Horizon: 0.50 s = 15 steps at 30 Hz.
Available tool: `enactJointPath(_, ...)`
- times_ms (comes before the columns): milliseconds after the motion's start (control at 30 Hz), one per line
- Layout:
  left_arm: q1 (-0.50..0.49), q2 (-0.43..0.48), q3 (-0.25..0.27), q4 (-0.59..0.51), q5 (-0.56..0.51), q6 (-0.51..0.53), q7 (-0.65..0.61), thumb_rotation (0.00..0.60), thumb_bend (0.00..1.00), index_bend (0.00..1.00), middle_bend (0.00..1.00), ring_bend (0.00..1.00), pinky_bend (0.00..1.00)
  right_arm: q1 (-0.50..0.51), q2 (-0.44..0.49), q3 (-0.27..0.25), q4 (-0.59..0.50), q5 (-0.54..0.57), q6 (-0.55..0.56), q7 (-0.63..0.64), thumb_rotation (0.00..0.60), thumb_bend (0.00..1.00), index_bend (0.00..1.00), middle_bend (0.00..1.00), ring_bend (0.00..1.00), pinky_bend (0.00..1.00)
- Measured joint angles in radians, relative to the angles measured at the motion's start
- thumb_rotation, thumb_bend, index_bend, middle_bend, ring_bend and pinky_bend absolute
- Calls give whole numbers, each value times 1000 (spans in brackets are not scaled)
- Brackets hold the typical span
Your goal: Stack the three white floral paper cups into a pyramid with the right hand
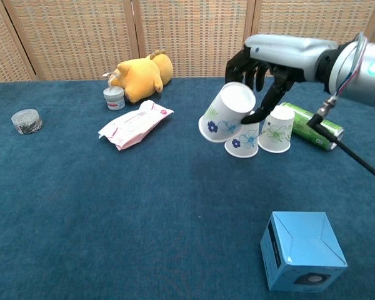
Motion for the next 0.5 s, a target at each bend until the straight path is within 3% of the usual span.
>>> enactJointPath(300, -4, 1, -6, -2, -19, -11, -1, 600, 94, 0, 0, 0, 0, 26, 77, 47, 77, 246, -30, -63, 600, 382, 537, 572, 468, 453)
enactJointPath(500, -11, -3, -9, -1, -30, -26, 9, 600, 94, 0, 0, 0, 0, 40, 98, 39, 112, 299, -55, -63, 600, 384, 537, 571, 468, 456)
